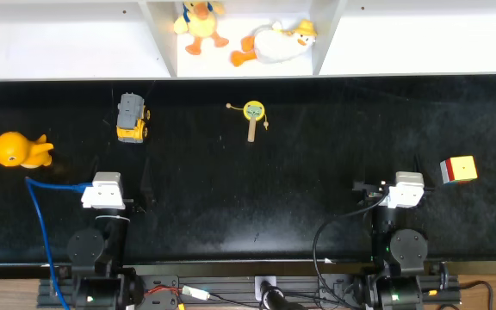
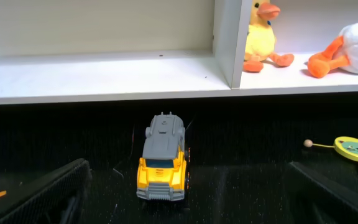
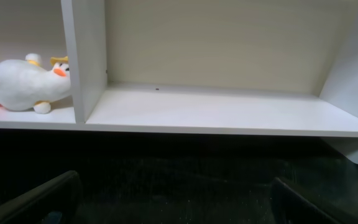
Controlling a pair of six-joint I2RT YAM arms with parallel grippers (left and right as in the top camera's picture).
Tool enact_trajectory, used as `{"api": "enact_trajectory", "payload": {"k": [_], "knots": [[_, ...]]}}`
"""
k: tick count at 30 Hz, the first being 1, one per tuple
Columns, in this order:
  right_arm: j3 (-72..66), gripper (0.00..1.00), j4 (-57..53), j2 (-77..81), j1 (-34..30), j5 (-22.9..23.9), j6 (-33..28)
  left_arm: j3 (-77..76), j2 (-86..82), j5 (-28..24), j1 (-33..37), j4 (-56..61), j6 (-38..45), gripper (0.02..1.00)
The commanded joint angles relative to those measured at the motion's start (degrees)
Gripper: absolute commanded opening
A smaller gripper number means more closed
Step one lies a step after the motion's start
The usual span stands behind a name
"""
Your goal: Store Toys
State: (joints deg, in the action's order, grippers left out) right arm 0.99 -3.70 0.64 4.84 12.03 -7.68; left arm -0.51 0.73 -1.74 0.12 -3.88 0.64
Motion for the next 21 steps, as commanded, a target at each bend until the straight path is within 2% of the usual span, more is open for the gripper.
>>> {"api": "enact_trajectory", "payload": {"k": [1, 7, 13, 16, 21], "knots": [[-0.7, 0.996, 0.3, -0.4, -0.4, 0.0, 0.4, 0.1, -0.6, 1.7, 0.2, 2.9, 1.1, 0.998], [-0.7, 0.993, 0.3, -0.4, -0.4, 0.0, 0.4, -0.2, -0.6, -1.2, 0.2, 5.4, 0.4, 0.998], [-0.7, 0.993, 0.3, -0.4, -0.4, 0.0, 0.4, -9.5, -0.3, -1.0, 0.2, -7.1, -4.1, 0.998], [-0.7, 0.996, 0.3, -0.4, -0.4, 0.0, 0.4, -19.1, 2.2, 1.1, 0.3, -17.0, -4.1, 0.998], [-0.7, 0.996, 0.3, -0.4, -0.4, 0.0, 0.4, -37.0, 12.7, 8.3, 0.3, -32.6, -4.1, 0.998]]}}
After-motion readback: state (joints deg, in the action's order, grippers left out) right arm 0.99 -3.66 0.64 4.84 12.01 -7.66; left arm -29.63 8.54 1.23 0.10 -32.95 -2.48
